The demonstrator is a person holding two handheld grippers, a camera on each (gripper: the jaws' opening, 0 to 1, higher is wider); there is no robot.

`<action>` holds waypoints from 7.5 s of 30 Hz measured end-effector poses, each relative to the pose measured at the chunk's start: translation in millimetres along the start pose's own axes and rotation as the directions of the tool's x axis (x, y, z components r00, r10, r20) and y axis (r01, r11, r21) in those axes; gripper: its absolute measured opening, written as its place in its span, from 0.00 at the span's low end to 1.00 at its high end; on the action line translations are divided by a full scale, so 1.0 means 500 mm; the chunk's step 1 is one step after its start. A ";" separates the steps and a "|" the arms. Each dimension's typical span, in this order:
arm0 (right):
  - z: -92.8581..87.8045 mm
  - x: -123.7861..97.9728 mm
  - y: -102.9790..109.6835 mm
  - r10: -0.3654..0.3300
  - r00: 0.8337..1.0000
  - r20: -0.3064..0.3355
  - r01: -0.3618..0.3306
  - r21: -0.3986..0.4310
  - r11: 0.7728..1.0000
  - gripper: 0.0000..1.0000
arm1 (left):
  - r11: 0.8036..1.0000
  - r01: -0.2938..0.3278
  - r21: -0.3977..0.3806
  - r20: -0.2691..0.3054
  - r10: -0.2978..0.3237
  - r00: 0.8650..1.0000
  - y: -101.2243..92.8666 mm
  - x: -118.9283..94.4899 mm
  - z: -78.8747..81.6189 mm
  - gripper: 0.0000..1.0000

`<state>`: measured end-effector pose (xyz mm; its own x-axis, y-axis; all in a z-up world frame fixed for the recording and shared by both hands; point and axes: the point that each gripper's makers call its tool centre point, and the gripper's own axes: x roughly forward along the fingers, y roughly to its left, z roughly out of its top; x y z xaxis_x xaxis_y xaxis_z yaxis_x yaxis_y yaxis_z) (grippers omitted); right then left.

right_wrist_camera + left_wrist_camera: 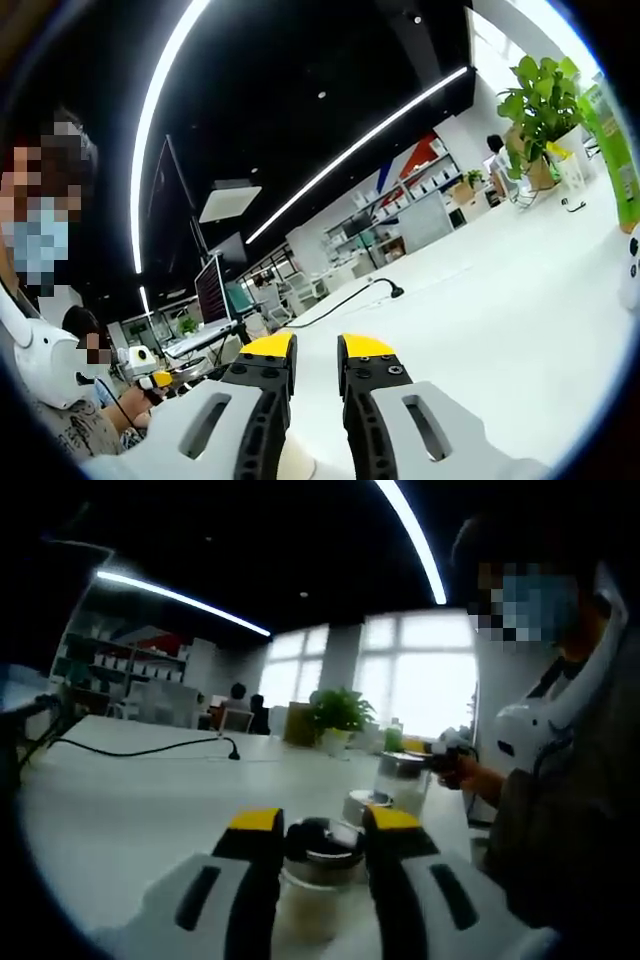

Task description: Rotate the seasoning bottle until the label or dispensing opening points toward the visible target arrow and the bottle remains upright within the marked orientation range

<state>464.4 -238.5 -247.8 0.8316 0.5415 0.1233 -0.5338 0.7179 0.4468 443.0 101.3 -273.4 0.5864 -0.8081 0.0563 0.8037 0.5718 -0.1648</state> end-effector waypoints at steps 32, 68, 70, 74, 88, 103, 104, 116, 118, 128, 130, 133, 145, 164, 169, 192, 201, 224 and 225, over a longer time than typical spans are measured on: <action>0.000 -0.013 0.006 0.009 1.000 0.016 -0.009 -0.001 1.000 0.15 | 0.991 -0.128 0.046 -0.006 0.129 0.992 0.018 -0.028 0.035 0.43; 0.013 -0.028 -0.001 0.000 0.999 0.037 0.000 0.009 1.000 0.15 | 0.869 -0.494 -0.005 0.069 0.493 0.867 0.029 -0.031 0.004 0.48; 0.010 -0.029 -0.002 -0.003 0.999 0.035 0.002 0.010 1.000 0.15 | 0.865 -0.502 0.012 0.056 0.501 0.864 0.033 -0.032 -0.001 0.44; 0.008 -0.031 -0.003 -0.008 0.999 0.032 0.007 0.010 1.000 0.15 | 0.863 -0.502 0.045 0.040 0.501 0.865 0.035 -0.029 -0.007 0.42; 0.004 -0.028 -0.006 -0.010 1.000 0.024 0.010 0.009 1.000 0.15 | 0.901 -0.433 0.003 0.031 0.433 0.901 0.033 -0.018 -0.011 0.36; -0.004 -0.024 -0.008 -0.014 1.000 0.017 0.014 0.010 1.000 0.15 | 0.952 -0.305 0.007 -0.017 0.305 0.952 0.034 -0.007 -0.015 0.36; -0.006 -0.023 -0.009 -0.015 1.000 0.014 0.015 0.013 1.000 0.15 | 0.955 -0.296 0.009 -0.020 0.296 0.955 0.033 -0.006 -0.015 0.36; -0.007 -0.014 -0.005 -0.007 1.000 0.008 0.007 0.015 1.000 0.15 | 0.987 -0.159 0.010 -0.055 0.159 0.986 0.025 0.001 -0.019 0.36; -0.007 -0.013 -0.004 -0.006 1.000 0.006 0.006 0.014 1.000 0.15 | 0.991 -0.136 0.007 -0.060 0.136 0.989 0.022 0.002 -0.019 0.36; -0.012 -0.012 0.000 -0.003 1.000 -0.003 0.003 0.012 1.000 0.15 | 1.000 -0.016 0.009 -0.076 0.017 0.997 0.007 0.006 -0.023 0.36; -0.013 -0.012 0.000 -0.003 1.000 -0.004 0.003 0.013 1.000 0.15 | 1.000 0.001 0.000 -0.072 -0.001 0.997 0.009 0.006 -0.022 0.36; -0.014 -0.014 0.000 -0.005 1.000 -0.006 0.005 0.012 1.000 0.15 | 1.000 0.028 -0.002 -0.078 -0.028 0.997 0.003 0.008 -0.023 0.36; -0.015 -0.021 -0.003 -0.010 1.000 -0.002 0.010 0.015 1.000 0.15 | 0.998 0.066 -0.009 -0.088 -0.066 0.994 0.002 0.010 -0.022 0.36; -0.012 -0.021 0.000 0.002 1.000 0.007 -0.002 0.016 1.000 0.15 | 0.995 -0.100 0.014 -0.023 0.101 0.995 0.014 -0.017 0.016 0.45; -0.006 -0.025 -0.005 -0.011 1.000 0.023 0.011 0.019 1.000 0.15 | 0.994 -0.109 -0.003 -0.023 0.109 0.994 0.002 -0.007 -0.006 0.47; -0.005 -0.023 -0.013 -0.013 1.000 0.026 0.012 0.022 1.000 0.15 | 0.924 -0.381 -0.024 0.030 0.382 0.924 0.022 -0.031 0.017 0.52; -0.008 -0.033 -0.024 -0.030 0.999 0.030 0.029 0.034 0.999 0.15 | 0.873 -0.488 -0.021 0.055 0.488 0.871 0.042 -0.046 0.009 0.51; -0.008 -0.040 -0.036 -0.042 0.998 0.036 0.041 0.046 0.998 0.15 | 0.912 -0.405 -0.059 0.027 0.407 0.913 0.027 -0.022 -0.011 0.36; -0.008 -0.040 -0.036 -0.042 0.998 0.036 0.041 0.046 0.998 0.15 | 0.917 -0.394 -0.056 0.026 0.396 0.918 0.026 -0.020 -0.011 0.36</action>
<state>456.9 -260.4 -262.0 0.8586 0.4942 0.1364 -0.4918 0.7185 0.4919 446.8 116.1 -281.6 0.8593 -0.5114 0.0123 0.5003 0.8351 -0.2287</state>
